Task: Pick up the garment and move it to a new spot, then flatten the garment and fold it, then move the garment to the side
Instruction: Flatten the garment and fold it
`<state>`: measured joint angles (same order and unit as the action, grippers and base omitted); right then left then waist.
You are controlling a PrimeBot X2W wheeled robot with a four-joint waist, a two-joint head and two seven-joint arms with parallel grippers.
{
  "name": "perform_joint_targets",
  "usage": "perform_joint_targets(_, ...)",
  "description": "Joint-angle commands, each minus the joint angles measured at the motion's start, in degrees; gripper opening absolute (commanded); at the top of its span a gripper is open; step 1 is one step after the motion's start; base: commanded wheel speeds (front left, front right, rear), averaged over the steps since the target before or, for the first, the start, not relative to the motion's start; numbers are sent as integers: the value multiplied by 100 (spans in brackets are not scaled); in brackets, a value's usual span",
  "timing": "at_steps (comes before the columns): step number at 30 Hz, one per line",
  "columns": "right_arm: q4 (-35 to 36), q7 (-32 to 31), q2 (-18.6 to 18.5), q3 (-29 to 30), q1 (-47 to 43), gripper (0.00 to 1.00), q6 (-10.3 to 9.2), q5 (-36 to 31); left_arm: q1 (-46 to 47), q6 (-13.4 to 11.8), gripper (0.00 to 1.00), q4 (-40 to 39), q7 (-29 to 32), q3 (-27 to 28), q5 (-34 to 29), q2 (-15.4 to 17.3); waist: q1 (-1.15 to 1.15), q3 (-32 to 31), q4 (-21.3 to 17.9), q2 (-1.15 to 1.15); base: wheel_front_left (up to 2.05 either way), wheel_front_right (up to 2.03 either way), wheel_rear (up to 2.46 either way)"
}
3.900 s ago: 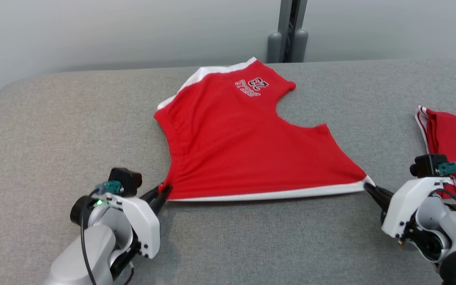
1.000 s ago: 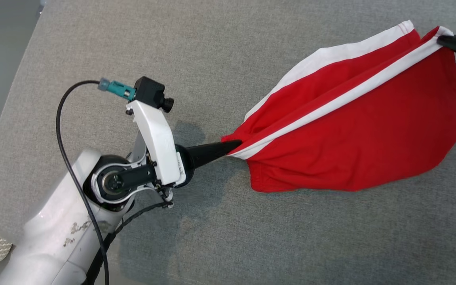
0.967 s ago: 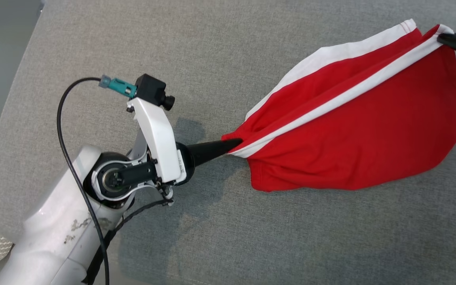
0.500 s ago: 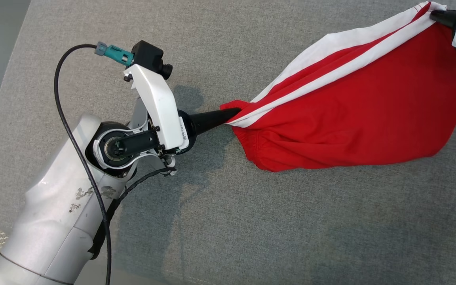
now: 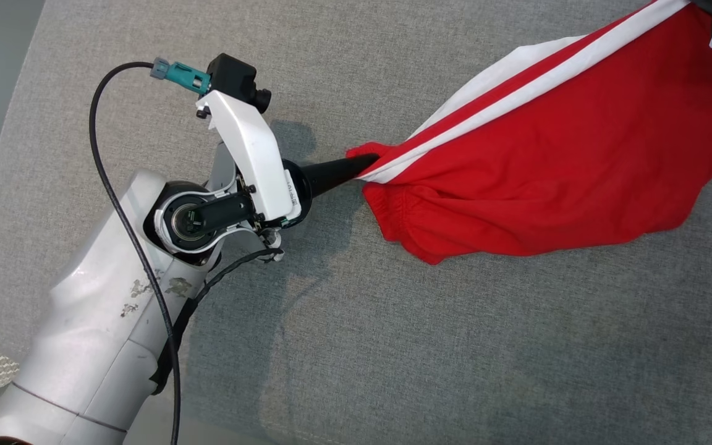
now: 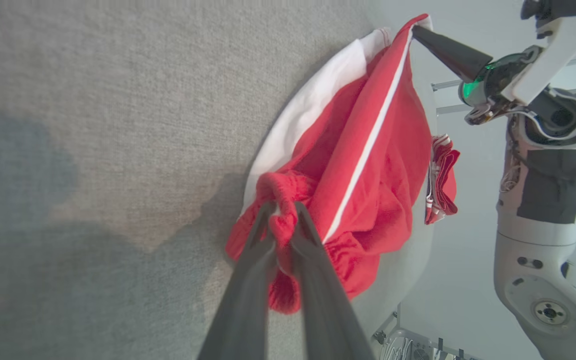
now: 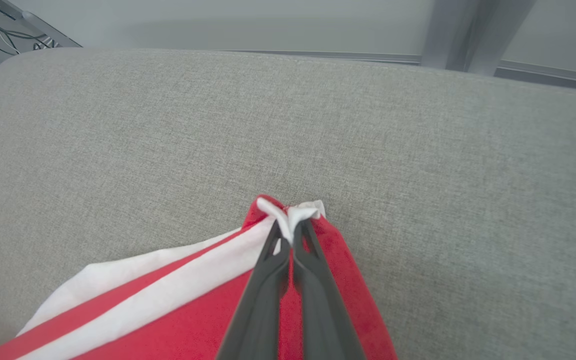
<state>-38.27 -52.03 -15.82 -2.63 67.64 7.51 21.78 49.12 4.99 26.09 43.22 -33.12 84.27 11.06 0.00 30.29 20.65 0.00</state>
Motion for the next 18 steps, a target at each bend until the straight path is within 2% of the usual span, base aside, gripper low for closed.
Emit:
perform_joint_targets(1, -87, 96, -65, -3, 83, 0, -5, 39, 114, 33, 0, 53, -76, 40, -49, -14, 0, -2, 1, 0, 0, 0, 0)
perform_joint_targets(2, -129, 146, -65, 5, 108, 3, -5, 20, 127, 34, 0, 96, -130, 50, -81, -30, 0, -4, 1, 0, 0, 0, 0)
perform_joint_targets(3, -163, 227, -35, 18, 134, 45, -5, 31, 153, 36, 4, 140, -208, 51, -129, -40, 0, -5, 2, 0, 0, 0, 0)
perform_joint_targets(4, -264, 267, 4, 102, 142, 100, -5, 63, 173, 37, 31, 186, -296, 58, -163, -53, 0, -10, -1, 0, 0, 0, 0)
perform_joint_targets(5, -314, 312, 40, 142, 158, 100, -5, 64, 193, 16, 91, 243, -393, 74, -207, -78, 0, -16, -3, 0, 0, 0, 0)
perform_joint_targets(6, -369, 357, 61, 133, 182, 100, -4, 46, 215, -10, 100, 300, -470, 81, -238, -120, 0, -23, -7, 0, 0, 0, 0)
perform_joint_targets(14, -639, 858, 90, 162, 240, 100, -4, -103, 372, -47, 100, 672, -1228, 360, -387, -268, 0, -108, -51, 0, 0, 0, 0)
perform_joint_targets(16, -721, 1149, 107, 146, 181, 100, -4, -85, 459, -139, 100, 925, -1840, 594, -493, -334, 0, -185, -89, 0, 0, 0, 0)
perform_joint_targets(18, -727, 1362, 113, 90, 98, 100, -4, -16, 497, -98, 100, 1077, -2219, 697, -576, -353, 0, -248, -120, 0, 0, 0, 0)
